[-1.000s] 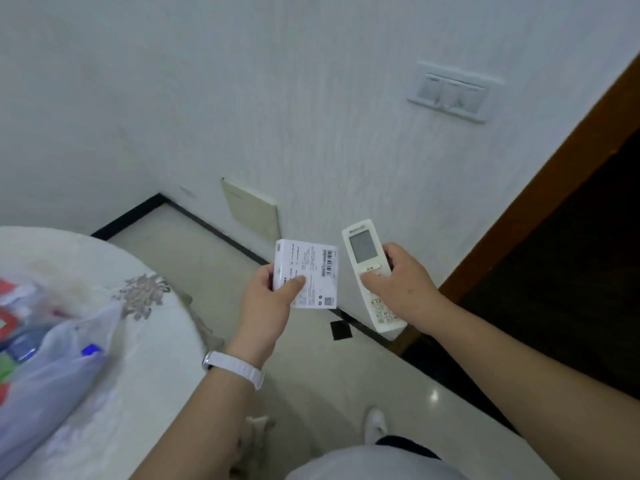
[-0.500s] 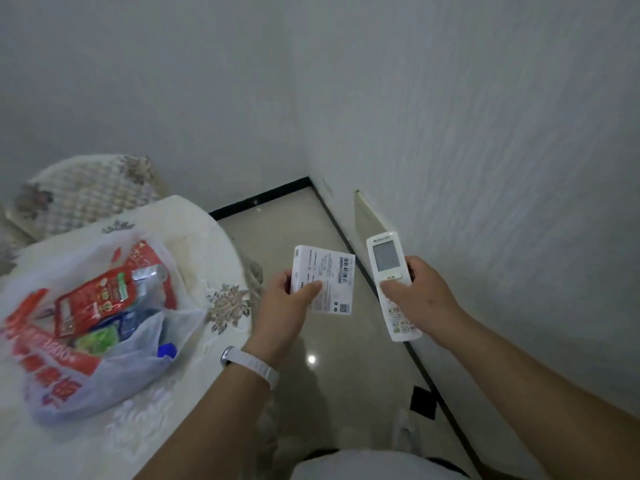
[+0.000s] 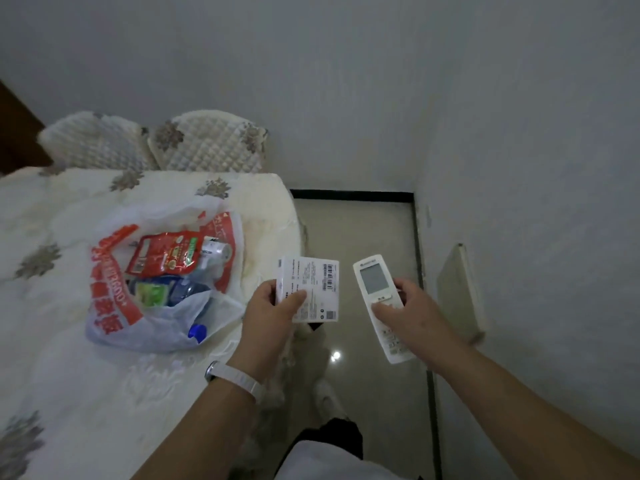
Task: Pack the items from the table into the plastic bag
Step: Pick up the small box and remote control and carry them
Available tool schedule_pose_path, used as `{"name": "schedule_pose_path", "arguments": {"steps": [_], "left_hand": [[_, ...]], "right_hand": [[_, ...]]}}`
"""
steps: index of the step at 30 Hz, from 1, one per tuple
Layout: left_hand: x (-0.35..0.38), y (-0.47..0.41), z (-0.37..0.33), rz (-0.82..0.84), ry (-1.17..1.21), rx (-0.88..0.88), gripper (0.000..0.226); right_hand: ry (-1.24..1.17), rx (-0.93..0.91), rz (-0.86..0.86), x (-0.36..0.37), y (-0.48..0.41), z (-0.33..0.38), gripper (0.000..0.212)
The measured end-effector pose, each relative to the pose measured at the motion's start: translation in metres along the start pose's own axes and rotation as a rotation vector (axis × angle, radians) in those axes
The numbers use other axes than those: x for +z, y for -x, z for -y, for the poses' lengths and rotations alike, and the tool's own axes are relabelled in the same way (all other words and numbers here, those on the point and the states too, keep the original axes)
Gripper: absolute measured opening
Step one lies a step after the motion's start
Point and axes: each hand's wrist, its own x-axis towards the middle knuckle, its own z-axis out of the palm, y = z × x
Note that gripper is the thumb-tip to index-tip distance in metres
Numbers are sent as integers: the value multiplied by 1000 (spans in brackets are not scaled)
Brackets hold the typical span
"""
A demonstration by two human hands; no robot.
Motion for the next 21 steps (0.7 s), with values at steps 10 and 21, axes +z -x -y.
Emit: {"name": "schedule_pose_path", "arguments": {"steps": [10, 21], "left_hand": [[-23, -138, -14, -188, 270, -117, 14], [-102, -213, -27, -573, 391, -93, 32]], "right_hand": [[205, -29, 178, 52, -141, 81, 32], [391, -98, 503, 152, -253, 144, 36]]}}
